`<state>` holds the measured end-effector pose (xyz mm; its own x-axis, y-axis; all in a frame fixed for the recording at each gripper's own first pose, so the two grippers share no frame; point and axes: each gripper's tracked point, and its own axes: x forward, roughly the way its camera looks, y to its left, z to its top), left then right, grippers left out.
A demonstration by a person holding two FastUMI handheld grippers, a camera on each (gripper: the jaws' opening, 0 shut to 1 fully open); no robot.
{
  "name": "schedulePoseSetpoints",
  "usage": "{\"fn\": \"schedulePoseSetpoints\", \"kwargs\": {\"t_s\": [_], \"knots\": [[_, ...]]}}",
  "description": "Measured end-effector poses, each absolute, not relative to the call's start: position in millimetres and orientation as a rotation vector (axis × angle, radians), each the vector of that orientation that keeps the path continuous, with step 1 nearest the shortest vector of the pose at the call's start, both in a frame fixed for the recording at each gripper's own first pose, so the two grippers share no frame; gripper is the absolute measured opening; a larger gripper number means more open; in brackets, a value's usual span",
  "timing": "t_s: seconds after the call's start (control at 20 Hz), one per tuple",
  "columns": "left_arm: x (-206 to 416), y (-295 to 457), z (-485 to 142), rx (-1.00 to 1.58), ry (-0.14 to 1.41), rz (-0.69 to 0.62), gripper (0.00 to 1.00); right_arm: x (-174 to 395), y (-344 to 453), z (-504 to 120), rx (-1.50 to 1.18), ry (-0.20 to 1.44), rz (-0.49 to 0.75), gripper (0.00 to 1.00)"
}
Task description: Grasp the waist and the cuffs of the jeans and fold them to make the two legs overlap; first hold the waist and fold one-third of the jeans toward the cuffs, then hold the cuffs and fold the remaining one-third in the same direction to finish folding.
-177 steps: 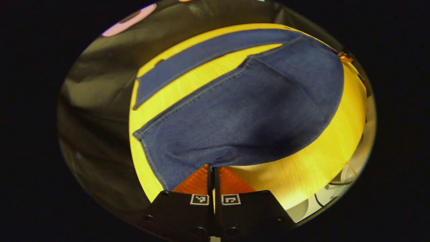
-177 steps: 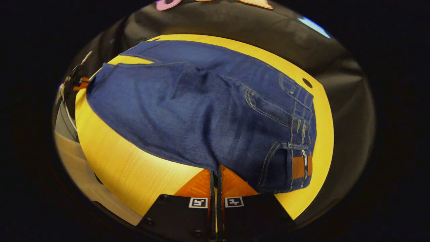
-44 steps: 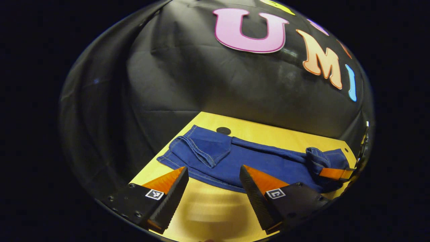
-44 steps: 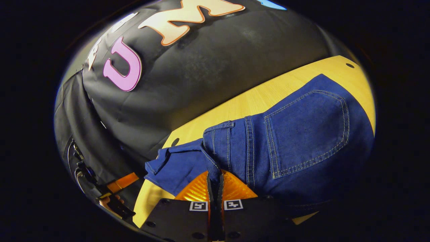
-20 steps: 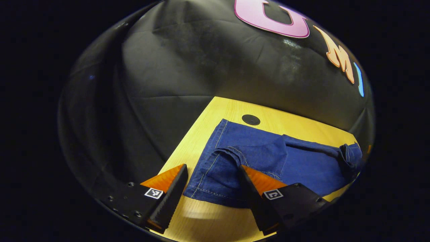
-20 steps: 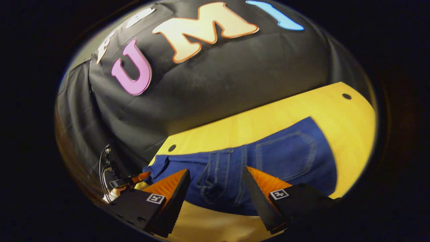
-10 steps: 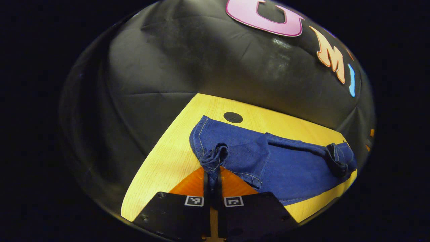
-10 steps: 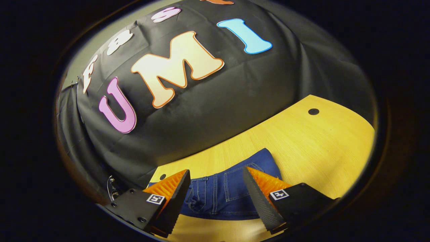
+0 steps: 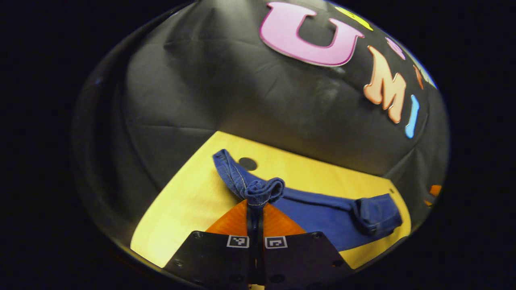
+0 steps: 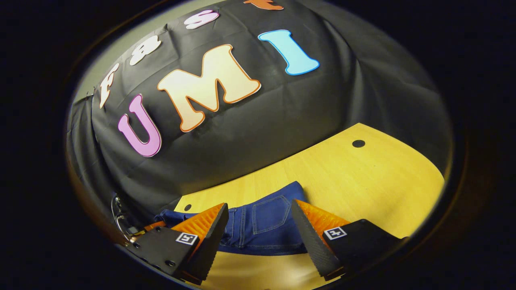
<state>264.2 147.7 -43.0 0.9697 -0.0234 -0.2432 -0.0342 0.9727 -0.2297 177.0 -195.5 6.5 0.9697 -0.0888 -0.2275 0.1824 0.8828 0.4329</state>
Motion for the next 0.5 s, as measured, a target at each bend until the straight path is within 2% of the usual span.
{"fn": "schedulePoseSetpoints", "kwargs": {"t_s": [0.3,0.5], "knots": [[251.6,11.9,28.7,-0.261,0.154,-0.119,0.00,148.4,-239.4,21.0,0.478,0.194,-0.099,0.97],[250.1,-72.6,53.3,-0.209,0.103,-0.166,0.00,132.3,-271.9,13.2,0.396,0.243,-0.063,0.97]]}}
